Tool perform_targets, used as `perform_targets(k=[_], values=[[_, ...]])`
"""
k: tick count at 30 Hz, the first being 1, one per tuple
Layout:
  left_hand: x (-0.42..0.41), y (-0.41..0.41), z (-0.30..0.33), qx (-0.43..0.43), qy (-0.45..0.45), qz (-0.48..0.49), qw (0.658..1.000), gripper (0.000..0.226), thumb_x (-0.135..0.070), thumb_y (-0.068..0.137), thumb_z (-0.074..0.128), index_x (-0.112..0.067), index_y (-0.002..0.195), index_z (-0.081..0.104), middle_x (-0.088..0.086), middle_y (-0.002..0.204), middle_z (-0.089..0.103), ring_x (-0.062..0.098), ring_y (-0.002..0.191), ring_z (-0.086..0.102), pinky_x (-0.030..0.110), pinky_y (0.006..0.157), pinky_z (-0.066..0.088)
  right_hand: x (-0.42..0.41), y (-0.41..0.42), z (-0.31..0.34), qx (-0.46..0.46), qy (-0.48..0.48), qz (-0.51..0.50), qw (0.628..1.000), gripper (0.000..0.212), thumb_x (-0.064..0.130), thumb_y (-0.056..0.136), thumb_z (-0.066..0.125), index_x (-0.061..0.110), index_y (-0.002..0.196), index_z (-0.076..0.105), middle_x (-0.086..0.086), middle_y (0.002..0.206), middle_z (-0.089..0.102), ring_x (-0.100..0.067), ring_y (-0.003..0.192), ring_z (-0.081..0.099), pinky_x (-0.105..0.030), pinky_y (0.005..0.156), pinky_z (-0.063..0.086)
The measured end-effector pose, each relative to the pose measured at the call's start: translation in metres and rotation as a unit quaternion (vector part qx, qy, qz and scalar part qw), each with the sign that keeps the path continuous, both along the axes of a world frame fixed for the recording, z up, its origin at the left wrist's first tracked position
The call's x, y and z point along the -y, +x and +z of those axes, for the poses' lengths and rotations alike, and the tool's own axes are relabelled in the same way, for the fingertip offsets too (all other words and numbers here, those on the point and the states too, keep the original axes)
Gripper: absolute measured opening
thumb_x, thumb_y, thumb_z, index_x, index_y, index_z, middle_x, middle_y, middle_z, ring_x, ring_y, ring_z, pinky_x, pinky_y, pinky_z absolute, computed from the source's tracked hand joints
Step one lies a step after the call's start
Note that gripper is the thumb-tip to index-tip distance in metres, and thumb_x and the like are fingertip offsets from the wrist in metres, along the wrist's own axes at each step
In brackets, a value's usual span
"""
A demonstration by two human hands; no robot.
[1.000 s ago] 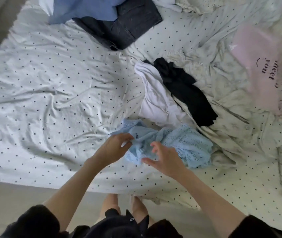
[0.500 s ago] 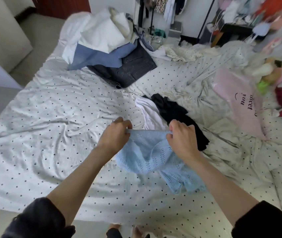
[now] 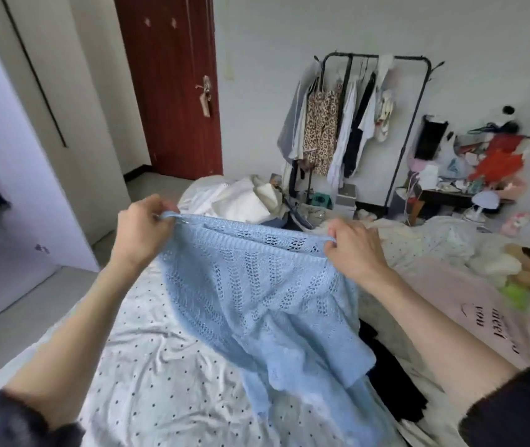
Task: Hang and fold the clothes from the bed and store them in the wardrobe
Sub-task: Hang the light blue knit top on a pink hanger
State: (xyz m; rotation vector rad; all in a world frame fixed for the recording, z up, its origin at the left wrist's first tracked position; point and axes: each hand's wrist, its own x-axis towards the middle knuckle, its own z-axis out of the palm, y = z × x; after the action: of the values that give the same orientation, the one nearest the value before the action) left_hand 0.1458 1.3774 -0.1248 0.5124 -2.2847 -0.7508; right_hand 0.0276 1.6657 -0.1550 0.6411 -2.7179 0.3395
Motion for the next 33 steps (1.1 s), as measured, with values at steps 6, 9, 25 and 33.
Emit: perform_targets(k=[6, 9, 25, 33], values=[[0.063, 0.102, 0.000, -0.020, 0.036, 0.133, 0.990, 0.019, -0.004, 0.080, 0.058, -0.014, 0.090, 0.070, 0.007, 0.091, 0.070, 0.022, 0.086, 0.063, 0.027, 0.079, 0.045, 0.087, 0.038, -0.002, 0.068, -0.057, 0.135, 0.987, 0.013, 0.018, 0.096, 0.044, 0.013, 0.108, 0.045, -0.012, 0.086, 0.062, -0.031, 0.084, 0.060, -0.037, 0.076, 0.035], [0.094, 0.153, 0.013, -0.080, 0.056, 0.197, 0.976, 0.027, -0.001, 0.078, 0.054, -0.019, 0.090, 0.070, 0.001, 0.084, 0.067, 0.014, 0.080, 0.060, 0.026, 0.079, 0.047, 0.138, 0.056, 0.009, -0.018, 0.015, 0.211, 0.977, 0.015, 0.015, 0.096, 0.047, 0.014, 0.110, 0.042, -0.009, 0.096, 0.065, -0.029, 0.092, 0.059, -0.036, 0.077, 0.028], [0.305, 0.449, 0.025, -0.113, 0.042, 0.406, 0.906, 0.027, -0.005, 0.077, 0.056, -0.024, 0.088, 0.073, -0.001, 0.082, 0.069, 0.010, 0.075, 0.062, 0.017, 0.066, 0.044, 0.518, 0.249, 0.046, 0.051, -0.118, 0.323, 0.938, 0.013, 0.013, 0.092, 0.040, 0.015, 0.081, 0.047, -0.023, 0.099, 0.065, -0.038, 0.097, 0.058, -0.039, 0.081, 0.036], [0.434, 0.501, 0.011, -0.078, 0.048, 0.422, 0.902, 0.021, -0.001, 0.078, 0.062, -0.015, 0.089, 0.073, -0.001, 0.077, 0.065, 0.012, 0.074, 0.059, 0.020, 0.069, 0.042, 0.657, 0.295, 0.062, 0.173, -0.234, 0.343, 0.893, 0.015, 0.014, 0.091, 0.056, 0.006, 0.099, 0.066, -0.014, 0.099, 0.067, -0.032, 0.090, 0.060, -0.042, 0.082, 0.049]])
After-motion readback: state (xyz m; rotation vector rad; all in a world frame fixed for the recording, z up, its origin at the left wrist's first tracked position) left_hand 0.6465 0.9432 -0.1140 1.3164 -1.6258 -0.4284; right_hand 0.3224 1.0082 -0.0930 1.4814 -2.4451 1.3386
